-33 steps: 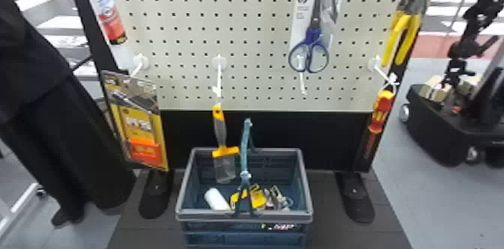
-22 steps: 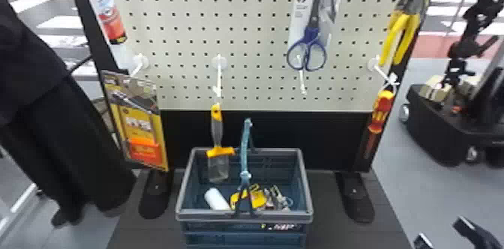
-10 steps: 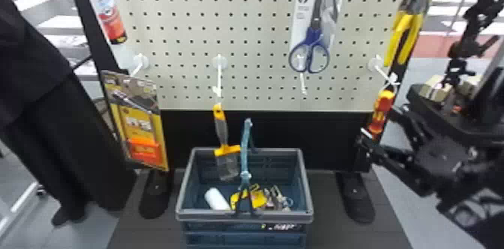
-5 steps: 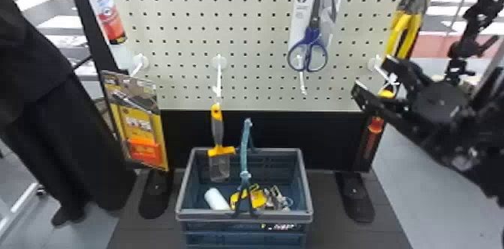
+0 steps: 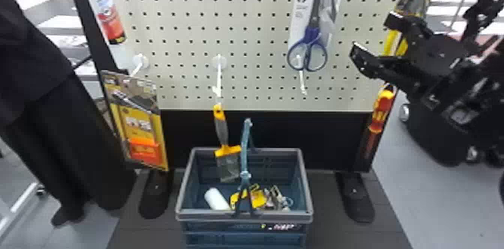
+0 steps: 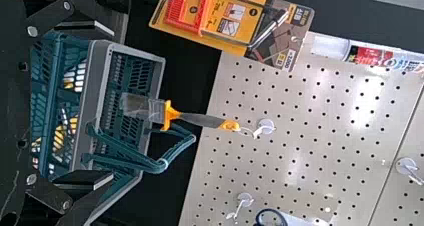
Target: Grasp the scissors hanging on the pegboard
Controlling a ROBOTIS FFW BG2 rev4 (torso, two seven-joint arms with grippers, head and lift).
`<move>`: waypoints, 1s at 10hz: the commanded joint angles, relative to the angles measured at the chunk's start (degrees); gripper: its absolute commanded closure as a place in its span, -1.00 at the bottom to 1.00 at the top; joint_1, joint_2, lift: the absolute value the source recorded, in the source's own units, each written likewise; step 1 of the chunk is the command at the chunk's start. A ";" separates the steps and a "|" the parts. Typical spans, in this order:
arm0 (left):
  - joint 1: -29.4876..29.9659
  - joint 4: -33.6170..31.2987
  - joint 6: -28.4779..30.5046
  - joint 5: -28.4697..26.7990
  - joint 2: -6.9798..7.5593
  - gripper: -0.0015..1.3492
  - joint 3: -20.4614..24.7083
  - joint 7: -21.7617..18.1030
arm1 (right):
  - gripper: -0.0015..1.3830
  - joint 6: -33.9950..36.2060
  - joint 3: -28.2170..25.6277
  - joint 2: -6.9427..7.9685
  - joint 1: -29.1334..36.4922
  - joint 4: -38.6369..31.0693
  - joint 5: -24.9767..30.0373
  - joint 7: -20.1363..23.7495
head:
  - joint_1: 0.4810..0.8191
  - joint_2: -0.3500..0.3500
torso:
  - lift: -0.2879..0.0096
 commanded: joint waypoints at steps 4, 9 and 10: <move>-2.76 1.43 -0.60 0.89 1.33 -0.56 -1.53 0.35 | -0.58 1.74 1.93 4.96 -9.68 6.75 2.19 2.73 | -0.60 0.00 | 0.26; -4.73 2.98 -1.21 1.85 2.56 -0.56 -3.20 1.58 | -0.58 2.45 4.04 11.46 -14.60 13.36 5.09 7.56 | -0.60 0.00 | 0.26; -5.22 3.26 -1.30 2.03 2.82 -0.56 -3.46 1.58 | -0.58 2.54 4.22 13.40 -16.69 15.32 6.58 9.67 | -0.60 0.00 | 0.26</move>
